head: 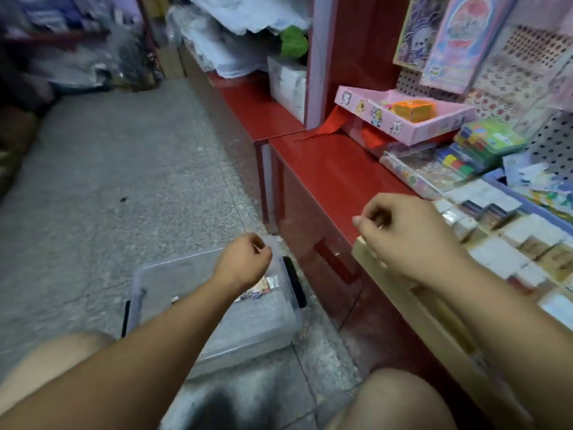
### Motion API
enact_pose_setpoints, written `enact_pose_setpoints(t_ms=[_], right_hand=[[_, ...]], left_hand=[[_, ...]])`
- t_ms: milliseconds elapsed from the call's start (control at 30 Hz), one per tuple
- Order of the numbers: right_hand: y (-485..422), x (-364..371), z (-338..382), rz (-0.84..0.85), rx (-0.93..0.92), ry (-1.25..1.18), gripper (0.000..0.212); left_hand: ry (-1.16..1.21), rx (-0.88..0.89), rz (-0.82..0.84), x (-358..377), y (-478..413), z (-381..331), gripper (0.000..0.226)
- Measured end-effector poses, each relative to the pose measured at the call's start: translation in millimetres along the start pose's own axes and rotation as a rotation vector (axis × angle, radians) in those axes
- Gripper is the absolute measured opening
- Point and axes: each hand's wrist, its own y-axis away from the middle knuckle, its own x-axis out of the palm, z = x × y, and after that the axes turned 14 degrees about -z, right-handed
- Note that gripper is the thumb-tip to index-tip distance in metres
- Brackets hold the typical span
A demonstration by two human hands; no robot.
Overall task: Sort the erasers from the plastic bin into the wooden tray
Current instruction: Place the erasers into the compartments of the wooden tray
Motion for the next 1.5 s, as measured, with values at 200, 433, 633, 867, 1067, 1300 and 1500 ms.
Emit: enact_pose_setpoints(t_ms=[200, 433, 633, 867, 1067, 1300, 1500], right_hand=[[2, 139, 37, 0.438, -0.011, 0.032, 0.020], [-5, 299, -8, 0.612, 0.080, 0.249, 0.030], [4, 371, -44, 0.529, 0.066, 0.366, 0.048], [15, 382, -51, 0.398, 0.083, 0.334, 0.049], [15, 385, -50, 0.380, 0.103, 0.293, 0.039], [16, 388, -59, 0.343, 0.099, 0.217, 0.034], [19, 391, -64, 0.310, 0.095, 0.181, 0.028]], left_hand=[[0.062, -0.378, -0.025, -5, 19, 137, 0.012], [0.199, -0.646, 0.102, 73, 6, 260, 0.020], [0.362, -0.654, 0.156, 158, -40, 277, 0.040], [0.240, -0.704, 0.025, 220, -71, 276, 0.037], [0.137, -0.833, 0.029, 238, -87, 257, 0.056], [0.290, -1.003, 0.007, 253, -98, 257, 0.069], [0.398, -0.978, -0.012, 259, -96, 256, 0.063]])
